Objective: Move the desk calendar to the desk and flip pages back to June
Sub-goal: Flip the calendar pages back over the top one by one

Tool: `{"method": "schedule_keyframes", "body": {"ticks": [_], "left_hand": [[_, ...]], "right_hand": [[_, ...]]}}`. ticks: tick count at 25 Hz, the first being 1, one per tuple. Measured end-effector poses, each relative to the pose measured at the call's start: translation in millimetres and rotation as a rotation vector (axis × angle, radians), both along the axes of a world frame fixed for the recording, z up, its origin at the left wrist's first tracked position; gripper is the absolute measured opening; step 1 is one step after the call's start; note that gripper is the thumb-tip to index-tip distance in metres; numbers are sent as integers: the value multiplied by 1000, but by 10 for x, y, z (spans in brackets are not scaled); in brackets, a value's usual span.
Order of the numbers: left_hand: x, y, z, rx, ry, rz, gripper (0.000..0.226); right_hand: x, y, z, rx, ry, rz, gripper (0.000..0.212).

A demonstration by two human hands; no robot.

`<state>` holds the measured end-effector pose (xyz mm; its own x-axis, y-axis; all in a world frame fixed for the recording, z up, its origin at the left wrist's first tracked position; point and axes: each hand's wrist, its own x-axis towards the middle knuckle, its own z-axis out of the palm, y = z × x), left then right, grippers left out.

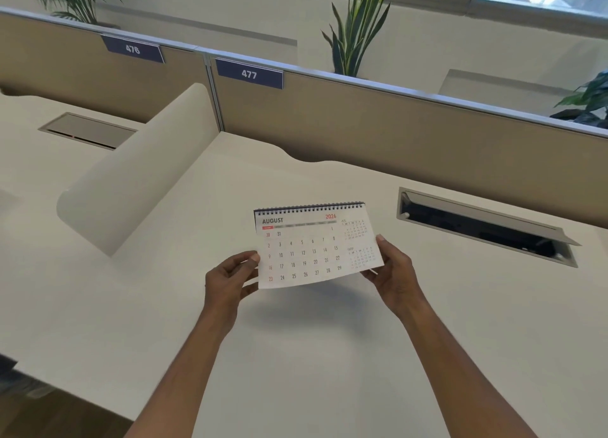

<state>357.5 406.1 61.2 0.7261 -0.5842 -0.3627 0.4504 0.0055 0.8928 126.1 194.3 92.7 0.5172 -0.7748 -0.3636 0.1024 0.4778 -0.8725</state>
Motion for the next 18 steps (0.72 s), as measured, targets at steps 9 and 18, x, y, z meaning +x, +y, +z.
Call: {"method": "schedule_keyframes", "body": {"ticks": [9,18], "left_hand": [[179,-129,446,-214,-130,-85,17],[386,-395,694,-215,-338,-44,12]], "right_hand": [[117,-122,349,-71,-58,-93,24],[286,-340,506,-138,-86,-94,15]]}}
